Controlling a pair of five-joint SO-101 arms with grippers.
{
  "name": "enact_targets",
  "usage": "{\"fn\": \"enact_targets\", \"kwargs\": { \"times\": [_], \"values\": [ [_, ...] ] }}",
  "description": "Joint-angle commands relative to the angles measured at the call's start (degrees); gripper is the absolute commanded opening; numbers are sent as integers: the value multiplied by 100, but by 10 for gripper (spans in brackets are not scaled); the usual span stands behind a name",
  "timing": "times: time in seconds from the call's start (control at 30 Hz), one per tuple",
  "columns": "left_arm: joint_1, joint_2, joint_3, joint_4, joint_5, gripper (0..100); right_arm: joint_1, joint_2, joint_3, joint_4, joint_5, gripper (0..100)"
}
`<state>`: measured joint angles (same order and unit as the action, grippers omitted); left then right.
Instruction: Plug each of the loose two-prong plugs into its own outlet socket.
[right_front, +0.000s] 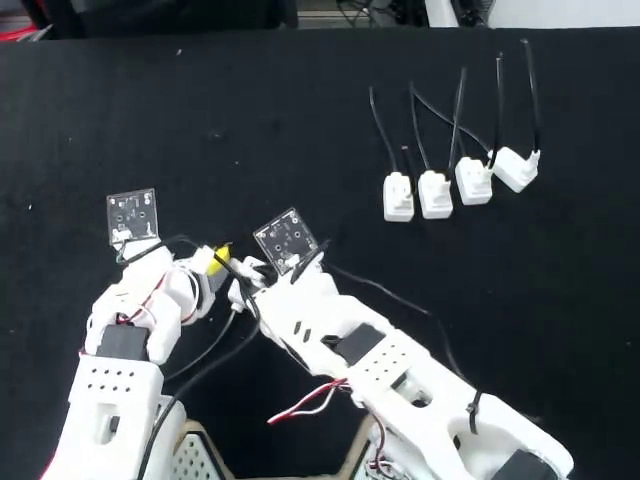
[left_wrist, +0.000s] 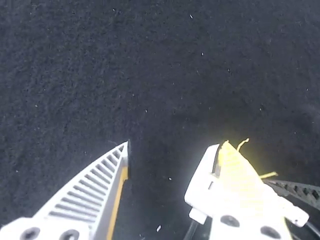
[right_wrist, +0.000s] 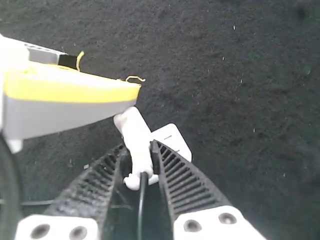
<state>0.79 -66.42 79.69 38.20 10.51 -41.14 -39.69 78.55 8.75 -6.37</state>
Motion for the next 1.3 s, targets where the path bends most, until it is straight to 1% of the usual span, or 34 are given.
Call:
{"fn": "enact_targets", "kwargs": {
  "times": [0.0,0.1,0.3,0.4,0.5,0.6,0.73,0.8,0.93,1.13,1.27],
  "values": [
    [180,26,-127,-62,-123,288,334,-198,-655,853,-35,11],
    [-154,26,-400,-97,-123,288,378,-198,-954,1477,308,11],
    [-919,26,-585,-53,-123,288,404,-198,-1033,1811,431,11],
    [-1393,26,-505,-26,-176,288,413,-198,-1411,2374,879,11],
    [-1842,26,-418,431,-677,288,448,-198,-2009,3279,1275,11],
    [-2105,26,-391,1011,-1081,288,624,-189,-2633,4070,1407,11],
    [-2176,26,-321,1415,-1125,288,747,-22,-3495,4879,1600,11],
    [-2158,26,-119,1319,-1134,288,747,312,-3908,5187,1644,11],
    [-2158,26,215,958,-1134,288,747,1464,-4804,5697,1749,11],
    [-2185,26,233,958,-1134,288,747,3310,-6554,6813,1714,11],
    [-2193,26,242,958,-1134,288,756,4295,-7538,7323,1749,11]
  ]
}}
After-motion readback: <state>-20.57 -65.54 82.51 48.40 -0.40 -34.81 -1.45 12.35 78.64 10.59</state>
